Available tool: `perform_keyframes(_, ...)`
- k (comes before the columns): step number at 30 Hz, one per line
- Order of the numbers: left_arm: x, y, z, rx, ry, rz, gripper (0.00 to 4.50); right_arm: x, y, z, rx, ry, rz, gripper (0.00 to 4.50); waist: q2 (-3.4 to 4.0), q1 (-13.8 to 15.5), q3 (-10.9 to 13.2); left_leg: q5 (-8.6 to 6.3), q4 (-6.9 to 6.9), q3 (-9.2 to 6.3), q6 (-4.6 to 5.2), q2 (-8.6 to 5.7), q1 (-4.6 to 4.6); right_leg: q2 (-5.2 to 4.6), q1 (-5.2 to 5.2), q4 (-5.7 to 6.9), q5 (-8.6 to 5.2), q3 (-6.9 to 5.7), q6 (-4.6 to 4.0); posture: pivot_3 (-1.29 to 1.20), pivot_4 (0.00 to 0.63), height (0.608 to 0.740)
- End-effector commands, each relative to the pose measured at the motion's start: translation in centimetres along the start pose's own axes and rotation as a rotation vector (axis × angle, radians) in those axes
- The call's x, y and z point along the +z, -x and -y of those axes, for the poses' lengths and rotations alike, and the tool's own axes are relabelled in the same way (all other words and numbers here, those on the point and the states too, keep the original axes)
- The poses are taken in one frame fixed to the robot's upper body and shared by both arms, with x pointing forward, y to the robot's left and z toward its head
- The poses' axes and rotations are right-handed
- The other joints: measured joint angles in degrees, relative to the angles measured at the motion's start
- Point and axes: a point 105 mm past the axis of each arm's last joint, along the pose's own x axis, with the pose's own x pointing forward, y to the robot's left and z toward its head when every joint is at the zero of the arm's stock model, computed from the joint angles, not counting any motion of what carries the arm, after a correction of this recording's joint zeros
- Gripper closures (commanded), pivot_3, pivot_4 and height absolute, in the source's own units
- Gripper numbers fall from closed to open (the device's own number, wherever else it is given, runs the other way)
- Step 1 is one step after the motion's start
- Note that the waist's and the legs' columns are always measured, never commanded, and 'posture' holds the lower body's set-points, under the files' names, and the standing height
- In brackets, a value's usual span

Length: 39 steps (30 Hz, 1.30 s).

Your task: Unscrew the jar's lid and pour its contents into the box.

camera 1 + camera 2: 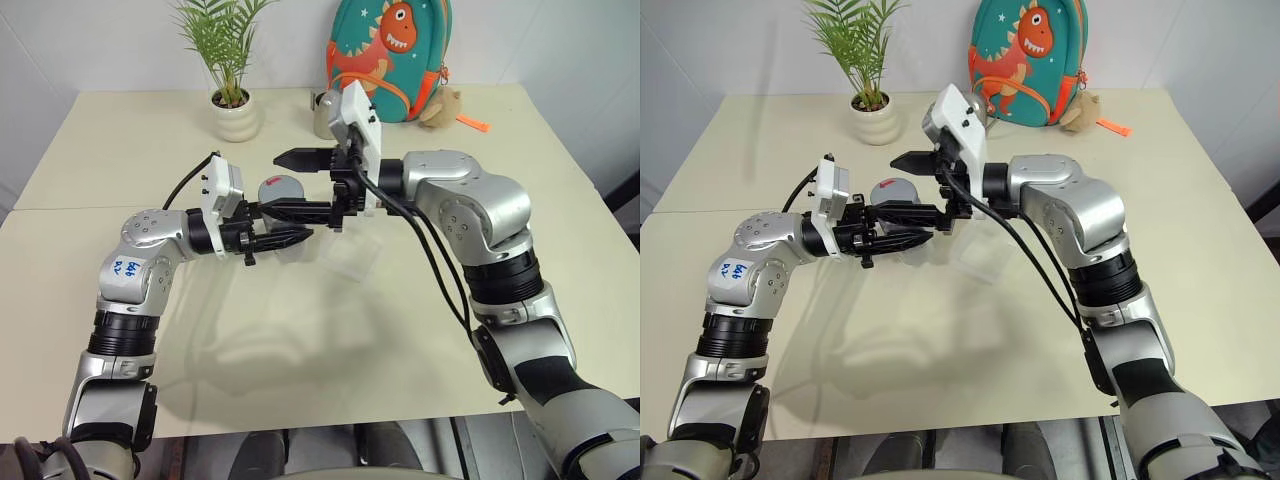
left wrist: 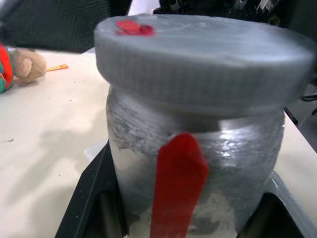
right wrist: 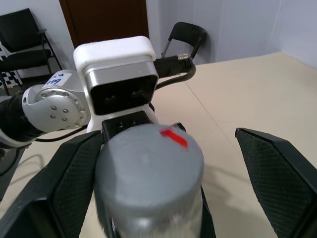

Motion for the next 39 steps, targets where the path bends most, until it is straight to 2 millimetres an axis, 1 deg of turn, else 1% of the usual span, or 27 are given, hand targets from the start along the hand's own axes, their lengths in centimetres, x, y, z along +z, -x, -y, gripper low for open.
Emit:
perform_keyframes(1, 0.8, 0.1, 0.2, -0.018, -0.036, 0.017, 2.57, 1.2, 1.9, 0.8, -0.059, 0.033, 0.044, 0.01, 0.0, 0.0, 0.0, 0.0, 0.0, 0.0, 0.0, 0.0, 0.0, 0.0, 0.0, 0.0, 0.0, 0.0, 0.0, 0.0, 0.15, 0.74)
perform_keyframes(9, 0.8, 0.1, 0.2, -0.021, -0.036, 0.015, 2.57, 0.6, 2.6, 0.5, -0.042, 0.015, 0.036, 0.01, 0.0, 0.0, 0.0, -0.01, 0.01, 0.04, 0.01, 0.0, 0.0, 0.0, 0.0, -0.01, 0.0, 0.01, 0.0, 0.0, 0.15, 0.74)
perform_keyframes(12, 0.8, 0.2, 0.3, -0.023, -0.036, 0.015, 2.57, 1.0, 2.6, 0.1, -0.015, 0.004, 0.06, 0.01, 0.0, 0.0, 0.0, 0.0, 0.01, 0.04, 0.01, 0.0, 0.0, 0.0, 0.0, -0.01, 0.0, 0.01, 0.0, 0.0, 0.15, 0.74)
perform_keyframes(15, 0.9, 0.3, 0.4, -0.024, -0.034, 0.015, 2.57, 1.5, 2.5, -0.8, 0.041, 0.0, 0.087, 0.01, 0.0, 0.0, 0.0, -0.01, 0.01, 0.04, 0.01, 0.0, 0.0, 0.0, 0.0, -0.01, 0.0, 0.01, 0.0, 0.0, 0.15, 0.74)
perform_keyframes(20, 0.9, 0.4, 0.4, -0.022, -0.033, 0.015, 2.57, 2.7, 1.6, -1.4, 0.09, -0.017, 0.126, 0.01, 0.0, -0.1, 0.0, -0.01, 0.01, 0.04, 0.01, 0.01, 0.0, 0.0, 0.0, -0.01, 0.0, 0.01, 0.0, 0.0, 0.15, 0.74)
perform_keyframes(25, 0.8, 0.1, 0.4, -0.027, -0.03, 0.017, 2.57, 1.6, -0.4, -1.2, 0.081, 0.004, 0.027, 0.01, -0.01, 0.0, 0.0, -0.01, 0.04, 0.04, 0.01, 0.01, 0.0, 0.0, 0.0, 0.0, 0.0, 0.01, 0.0, 0.0, 0.15, 0.74)
perform_keyframes(30, 0.9, -0.1, 0.4, -0.032, -0.03, 0.026, 2.57, 1.3, -1.0, -1.3, 0.085, 0.028, 0.007, 0.01, -0.01, 0.1, 0.0, -0.01, 0.04, 0.02, 0.01, 0.0, 0.0, -0.01, 0.0, 0.02, 0.0, 0.01, 0.0, 0.0, 0.15, 0.74)
perform_keyframes(37, 0.8, 0.0, 0.3, -0.027, -0.03, 0.025, 2.57, 1.4, -1.0, -1.2, 0.07, 0.028, 0.022, 0.01, -0.01, 0.0, 0.0, -0.02, 0.02, 0.02, 0.03, 0.0, 0.0, 0.0, -0.01, 0.01, 0.0, 0.0, 0.0, 0.0, 0.15, 0.74)
perform_keyframes(39, 0.8, 0.0, 0.3, -0.027, -0.03, 0.025, 2.57, 1.4, -0.9, -1.2, 0.068, 0.025, 0.027, 0.39, -0.01, 0.0, 0.0, -0.02, 0.02, 0.02, 0.03, 0.0, 0.0, -0.01, -0.01, 0.01, 0.0, 0.0, 0.0, 0.0, 0.15, 0.74)
